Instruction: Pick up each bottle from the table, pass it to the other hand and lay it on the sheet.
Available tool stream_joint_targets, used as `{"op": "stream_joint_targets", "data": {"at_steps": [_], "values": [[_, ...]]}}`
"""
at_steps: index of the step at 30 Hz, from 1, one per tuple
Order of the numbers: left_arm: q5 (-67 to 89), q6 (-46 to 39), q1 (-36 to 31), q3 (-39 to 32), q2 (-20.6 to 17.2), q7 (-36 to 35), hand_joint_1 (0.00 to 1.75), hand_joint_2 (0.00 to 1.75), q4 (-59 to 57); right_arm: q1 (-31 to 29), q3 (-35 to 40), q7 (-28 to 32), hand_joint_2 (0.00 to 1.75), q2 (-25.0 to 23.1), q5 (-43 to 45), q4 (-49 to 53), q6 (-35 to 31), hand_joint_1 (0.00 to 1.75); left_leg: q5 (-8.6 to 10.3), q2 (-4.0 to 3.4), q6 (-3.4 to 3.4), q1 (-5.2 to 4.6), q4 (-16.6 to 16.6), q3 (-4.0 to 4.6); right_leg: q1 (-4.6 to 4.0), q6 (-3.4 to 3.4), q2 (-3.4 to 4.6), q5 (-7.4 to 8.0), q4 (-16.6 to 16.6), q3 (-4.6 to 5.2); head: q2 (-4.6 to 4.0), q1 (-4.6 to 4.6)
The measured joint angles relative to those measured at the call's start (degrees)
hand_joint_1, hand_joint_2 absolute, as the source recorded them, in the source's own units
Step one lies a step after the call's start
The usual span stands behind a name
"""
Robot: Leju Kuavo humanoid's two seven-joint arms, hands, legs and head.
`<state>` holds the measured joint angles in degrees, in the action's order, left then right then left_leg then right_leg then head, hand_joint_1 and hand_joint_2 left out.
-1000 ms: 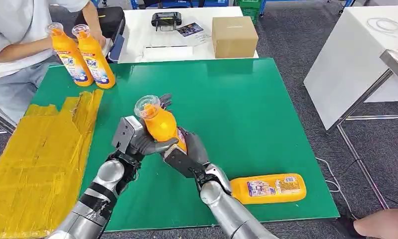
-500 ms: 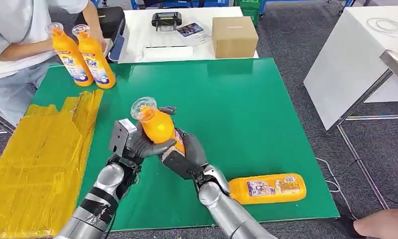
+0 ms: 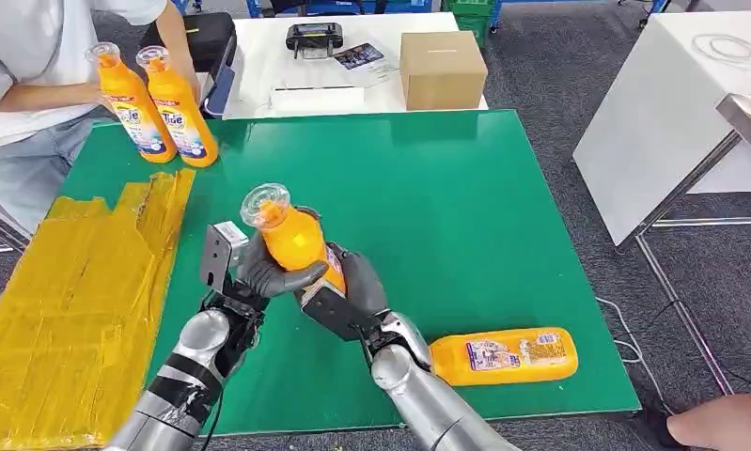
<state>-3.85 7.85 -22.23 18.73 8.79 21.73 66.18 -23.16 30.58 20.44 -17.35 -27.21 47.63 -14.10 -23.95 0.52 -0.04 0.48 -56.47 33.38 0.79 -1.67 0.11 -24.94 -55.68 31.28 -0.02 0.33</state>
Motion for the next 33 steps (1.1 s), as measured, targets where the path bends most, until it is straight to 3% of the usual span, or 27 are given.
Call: {"op": "stream_joint_targets", "data": {"at_steps": [1,2,7,12,15,19,24,29,33], "values": [[-0.13,0.02,0.08,-0.09,0.00,-0.02,1.75,1.75,0.13,0.00,0.09,0.00,1.75,0.00,-0.06,0.02,-0.28,0.21,0.00,0.00,0.00,0.00,0.00,0.00,0.00,0.00,0.00,0.00,0.00,0.00,0.00,0.00],[-0.28,-0.09,0.18,-0.22,0.00,-0.09,1.75,1.75,0.31,0.00,0.11,0.00,1.75,0.00,-0.24,0.02,-0.46,0.00,0.00,0.00,0.00,0.00,0.00,0.00,0.00,0.00,0.00,0.00,0.00,0.00,0.00,0.00],[2.46,-5.63,0.30,-1.05,0.00,0.46,1.75,1.75,1.07,0.84,0.22,0.72,1.75,0.09,-1.01,0.85,-2.16,0.00,0.00,0.00,0.00,0.00,0.00,0.00,0.00,0.00,0.00,0.00,0.00,0.00,0.00,0.00],[29.11,-34.10,0.50,-3.39,-1.64,1.62,1.75,1.75,3.17,3.89,0.15,1.51,1.75,1.18,-1.79,6.89,-3.34,0.00,-0.02,-0.28,0.00,0.01,0.01,-0.06,-0.01,0.01,0.28,0.01,-0.01,0.04,0.00,0.00],[44.10,-45.17,0.51,-7.05,-3.97,-1.22,1.75,1.75,3.39,7.11,-0.02,2.05,1.75,2.64,-1.73,12.23,-4.13,0.00,-0.01,-0.12,-0.03,0.10,0.01,-0.04,-0.05,0.04,0.19,-0.03,-0.01,0.08,0.00,-0.02],[57.68,-47.58,1.65,-12.60,-6.12,-2.67,1.75,1.75,2.73,10.40,-1.03,2.78,1.75,4.65,-1.16,20.16,-4.78,0.00,-0.01,-0.07,-0.03,0.13,0.02,0.03,-0.13,0.05,0.08,-0.03,-0.01,0.07,0.00,-0.02],[80.29,-47.76,3.53,-24.88,-6.21,-2.45,1.75,1.75,2.82,13.60,-2.38,3.56,1.75,6.82,-0.31,27.87,-5.46,0.00,-0.01,-0.21,-0.03,0.11,0.02,0.02,-0.10,0.05,0.12,-0.02,0.00,0.13,0.00,-0.02],[84.00,-47.78,4.56,-31.32,-5.88,-3.28,1.75,1.75,3.83,14.74,-2.84,3.76,1.75,7.83,-0.17,31.21,-5.66,0.00,0.00,-0.17,-0.03,0.12,0.02,0.03,-0.11,0.05,0.11,-0.02,0.00,0.12,0.00,0.00],[92.72,-47.78,5.33,-32.00,-6.53,-11.55,1.75,1.75,5.11,14.88,-2.89,4.39,1.75,8.26,0.63,32.39,-6.88,0.00,0.00,-0.18,-0.03,0.12,0.02,0.03,-0.12,0.05,0.11,-0.02,-0.01,0.10,0.00,-0.04]]}}
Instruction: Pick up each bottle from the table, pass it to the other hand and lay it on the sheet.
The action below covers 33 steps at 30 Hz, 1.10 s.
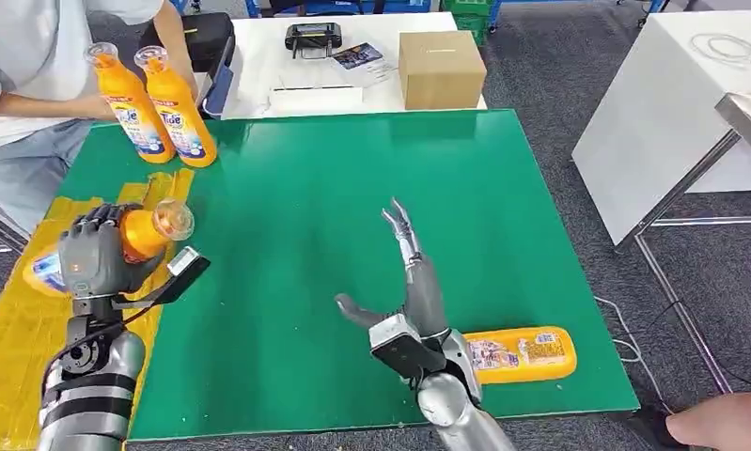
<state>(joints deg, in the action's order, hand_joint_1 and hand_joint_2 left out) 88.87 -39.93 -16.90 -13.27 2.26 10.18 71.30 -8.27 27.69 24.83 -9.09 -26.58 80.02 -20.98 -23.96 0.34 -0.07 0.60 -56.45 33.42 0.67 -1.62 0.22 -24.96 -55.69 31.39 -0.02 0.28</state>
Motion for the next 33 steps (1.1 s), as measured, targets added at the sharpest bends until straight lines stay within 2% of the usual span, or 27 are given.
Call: {"op": "stream_joint_targets", "data": {"at_steps": [4,7,10,13,22,25,26,27,33], "values": [[0.68,0.00,0.12,4.79,-5.32,-12.01,1.75,1.75,-2.94,0.03,-0.07,0.57,1.75,0.46,0.42,1.64,-1.33,0.00,0.00,-0.05,0.00,0.03,0.00,-0.02,-0.01,0.02,0.08,0.01,0.00,0.06,0.00,0.04],[0.98,0.02,-0.75,14.11,-11.81,-22.33,1.75,1.75,-7.33,-0.02,-0.07,0.59,1.75,1.05,0.85,3.11,-1.90,0.00,0.03,-0.02,-0.05,0.08,0.01,0.03,-0.04,0.02,0.06,0.01,-0.01,0.08,0.00,0.02],[1.05,0.00,-0.72,17.71,-14.67,-18.54,1.75,1.75,-10.91,-0.04,-0.07,0.66,1.75,1.69,1.64,4.26,-2.23,0.00,0.03,-0.02,-0.05,0.07,0.01,0.03,-0.04,0.02,0.06,0.01,-0.02,0.08,0.00,0.02],[1.07,0.00,-0.97,18.54,-14.84,-12.27,1.75,1.75,-15.35,-0.21,-0.04,0.92,1.75,2.21,2.45,4.70,-2.21,0.00,0.03,-0.04,-0.04,0.03,0.01,0.06,-0.01,0.01,0.07,0.01,-0.02,0.07,0.00,-0.02],[0.44,-0.02,-2.27,19.78,-14.91,-6.15,1.75,1.75,-24.79,-0.92,0.72,1.53,1.75,3.24,3.45,4.70,-1.51,0.00,0.03,-0.03,-0.04,0.02,0.00,0.06,0.02,0.01,0.06,0.02,0.00,0.08,0.00,0.00],[-2.05,-0.11,-3.27,19.87,-14.91,-1.66,1.75,1.75,-28.19,-1.10,1.05,1.58,1.75,3.39,3.52,4.68,-1.42,0.00,0.03,-0.02,-0.04,0.03,0.00,0.06,0.00,0.01,0.06,0.02,-0.01,0.08,0.00,0.02],[-2.66,-0.29,-3.67,19.87,-14.89,-1.00,0.70,1.75,-29.13,-1.16,1.18,1.58,1.75,3.43,3.56,4.66,-1.42,0.00,0.03,-0.01,-0.04,0.03,0.01,0.05,-0.01,0.01,0.05,0.02,-0.01,0.07,0.00,0.02],[-3.06,-0.33,-4.20,19.85,-14.89,-0.50,0.00,1.75,-30.09,-1.20,1.29,1.58,1.75,3.52,3.56,4.64,-1.40,0.00,0.03,0.04,-0.04,0.03,0.01,0.05,-0.02,0.01,0.02,0.01,-0.01,0.04,0.00,0.00],[-5.68,-0.50,-6.25,19.28,-14.89,3.31,0.00,1.75,-35.11,-1.39,1.46,1.58,1.75,3.65,3.65,4.42,-1.20,0.00,0.03,0.07,-0.04,0.03,0.02,-0.05,-0.02,0.01,0.01,0.01,-0.01,-0.08,0.00,0.00]]}}
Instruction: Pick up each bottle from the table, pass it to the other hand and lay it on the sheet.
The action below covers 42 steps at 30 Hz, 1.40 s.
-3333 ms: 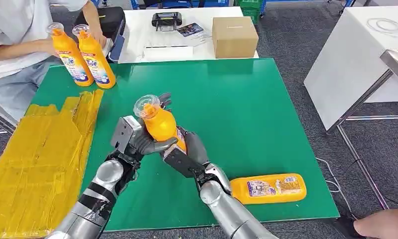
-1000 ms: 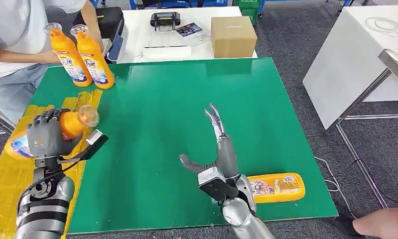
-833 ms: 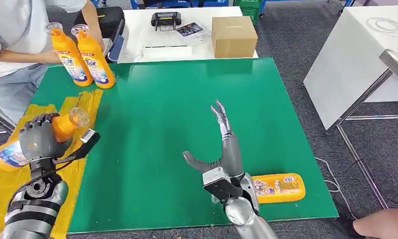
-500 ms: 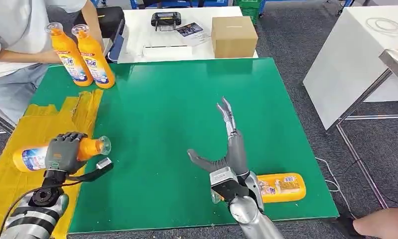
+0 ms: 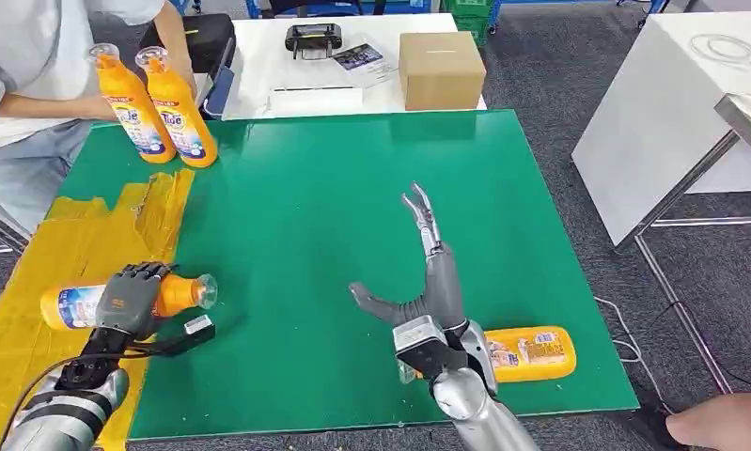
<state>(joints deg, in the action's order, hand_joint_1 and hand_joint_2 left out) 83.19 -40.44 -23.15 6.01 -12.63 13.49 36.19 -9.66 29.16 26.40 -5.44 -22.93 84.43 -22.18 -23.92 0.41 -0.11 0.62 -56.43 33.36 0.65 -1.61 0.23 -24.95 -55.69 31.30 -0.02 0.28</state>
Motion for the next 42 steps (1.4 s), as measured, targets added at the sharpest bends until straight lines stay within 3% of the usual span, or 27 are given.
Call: {"op": "stream_joint_targets", "data": {"at_steps": [20,27,30,33,36,42], "values": [[-0.46,1.07,-3.81,-0.63,0.02,1.84,0.00,1.75,-7.91,-0.49,0.17,-0.07,1.75,0.17,-0.46,-0.90,0.96,0.00,0.00,0.09,-0.01,0.00,0.02,-0.43,0.00,0.01,-0.05,0.00,0.00,-0.47,0.00,0.02],[-4.97,4.26,-4.75,-0.79,0.02,7.49,0.00,1.75,-9.53,-0.84,0.15,-0.37,1.75,0.31,-0.92,-1.25,1.70,0.00,-0.01,0.14,-0.03,0.00,0.05,-0.69,0.00,0.02,-0.13,-0.02,0.00,-0.74,0.00,0.04],[-13.77,1.13,-2.94,-1.62,0.88,15.31,0.00,1.75,-9.06,-1.10,0.15,-0.42,1.75,0.31,-0.90,-1.44,1.92,0.00,0.01,0.09,-0.02,-0.01,0.04,-0.71,0.01,0.02,-0.12,-0.02,0.00,-0.70,0.00,0.04],[-32.14,0.85,2.20,-3.98,3.26,25.03,0.00,1.75,-3.07,-1.09,0.17,-0.42,1.75,0.35,-1.07,-1.55,2.01,0.00,0.02,0.09,-0.01,-0.03,0.01,-0.56,0.04,0.01,-0.11,-0.01,0.01,-0.49,0.00,0.00],[-54.33,4.05,8.03,-1.42,4.50,26.27,0.00,1.75,8.48,-0.93,0.15,-0.64,1.75,0.55,-2.96,-1.55,1.46,0.00,0.01,0.04,0.00,-0.03,-0.01,-0.31,0.05,-0.02,-0.07,0.02,0.02,-0.26,0.00,0.02],[-72.42,16.24,16.75,0.00,4.83,26.77,0.00,1.75,31.84,0.43,0.33,-5.69,1.75,2.71,-16.33,-1.46,-0.18,0.00,-0.03,0.07,-0.03,-0.03,-0.02,-0.08,0.05,-0.01,-0.10,0.00,0.03,-0.07,0.00,0.00]]}}
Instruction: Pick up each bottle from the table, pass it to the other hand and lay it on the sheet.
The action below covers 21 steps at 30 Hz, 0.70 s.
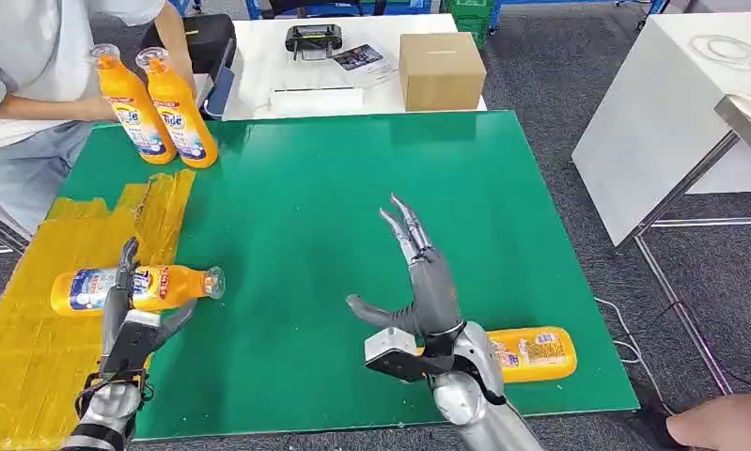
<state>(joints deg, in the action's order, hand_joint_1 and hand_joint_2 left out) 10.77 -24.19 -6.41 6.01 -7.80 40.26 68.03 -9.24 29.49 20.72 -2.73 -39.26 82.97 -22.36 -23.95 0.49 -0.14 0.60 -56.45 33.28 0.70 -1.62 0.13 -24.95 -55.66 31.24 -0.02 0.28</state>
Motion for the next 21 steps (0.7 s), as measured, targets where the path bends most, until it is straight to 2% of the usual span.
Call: {"op": "stream_joint_targets", "data": {"at_steps": [5,10,14,21], "values": [[-1.09,1.11,3.35,0.17,0.15,0.00,0.00,1.75,10.36,0.68,0.35,-0.59,1.75,1.50,-1.02,0.02,0.00,0.00,0.00,0.00,0.00,0.02,0.01,0.05,-0.01,0.01,0.00,-0.01,0.00,0.06,0.00,0.02],[-1.42,1.61,4.70,0.31,0.17,0.00,0.00,1.75,14.53,0.90,0.42,-0.81,1.75,2.25,-1.68,0.15,0.04,0.00,0.01,0.00,0.00,0.03,0.01,0.05,-0.05,0.01,0.00,0.00,0.00,0.04,0.00,0.02],[-4.28,6.60,6.58,-1.10,1.20,0.00,0.00,1.75,18.86,2.07,0.96,-2.40,1.75,4.50,-6.40,0.83,2.65,0.00,0.01,0.04,0.00,0.02,0.01,0.06,-0.03,0.01,-0.02,-0.01,0.00,0.04,0.00,0.00],[-4.72,19.09,8.44,-6.51,6.23,-0.02,0.00,1.75,22.72,7.17,1.25,-5.25,1.75,12.47,-8.39,5.42,11.35,0.00,-0.04,0.07,0.05,-0.13,0.01,0.14,0.11,-0.01,-0.03,-0.02,0.05,0.12,0.00,0.04]]}}
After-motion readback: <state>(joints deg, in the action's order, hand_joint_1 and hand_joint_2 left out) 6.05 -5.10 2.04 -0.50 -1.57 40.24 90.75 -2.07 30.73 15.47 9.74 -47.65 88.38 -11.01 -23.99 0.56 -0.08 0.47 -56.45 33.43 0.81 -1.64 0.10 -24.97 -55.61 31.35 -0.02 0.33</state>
